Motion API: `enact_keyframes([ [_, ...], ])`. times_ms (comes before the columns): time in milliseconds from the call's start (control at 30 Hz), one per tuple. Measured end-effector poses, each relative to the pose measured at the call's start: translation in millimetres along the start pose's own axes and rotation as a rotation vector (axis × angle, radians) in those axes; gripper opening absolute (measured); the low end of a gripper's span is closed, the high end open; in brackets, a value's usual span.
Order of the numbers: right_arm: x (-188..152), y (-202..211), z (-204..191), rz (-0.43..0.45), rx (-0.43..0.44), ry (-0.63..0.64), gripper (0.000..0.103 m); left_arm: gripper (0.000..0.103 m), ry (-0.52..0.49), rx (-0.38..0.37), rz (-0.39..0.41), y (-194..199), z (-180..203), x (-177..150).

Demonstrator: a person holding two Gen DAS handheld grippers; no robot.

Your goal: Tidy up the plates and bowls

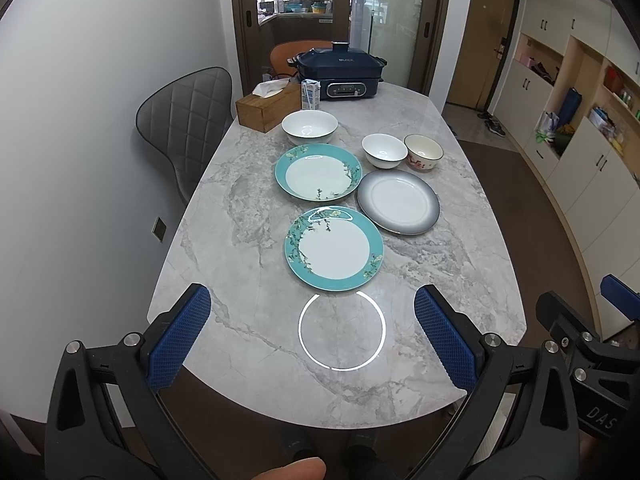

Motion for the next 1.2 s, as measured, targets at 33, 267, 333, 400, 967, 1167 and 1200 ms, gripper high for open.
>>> enact_keyframes([
  [33, 0, 0, 0, 0.000, 0.001, 0.000, 0.103, 0.103, 0.000, 0.001, 0.001, 1, 0, -1],
  [267, 0, 0, 1, -0.001, 0.000, 0.000, 0.103, 0.103, 0.001, 0.000, 0.000, 2, -1, -1],
  [333, 0, 0, 0, -0.001, 0.001, 0.001, 0.103, 0.103, 0.001, 0.000, -0.001, -1, 0, 1],
  [400, 0, 0, 0, -0.001, 0.001, 0.001, 0.103, 0.103, 0.001, 0.000, -0.002, -1, 0, 1],
  [967, -20, -36, -3, -0.046, 0.054, -0.022, 0.103, 0.102, 0.014, -0.102, -0.126, -76, -45, -28],
  [1167, -27, -87, 2, -0.115, 0.147, -0.080, 0.103, 0.101, 0.078, -0.181, -0.191, -142, -75, -42],
  [1200, -24, -97, 4, -0.118, 0.156, -0.078, 0.103, 0.101, 0.103, -0.186, -0.193, -155, -80, -41],
])
Point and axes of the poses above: each gripper's, at about its wrist camera, not at the fingertips, and y roughly against the way its jaws point, z to its right, x to its top, the point moved 4 cm from there along -y, roughly the way its jaws point, and after that the axes turned 10 degrees about -x, right-handed, at the moved point
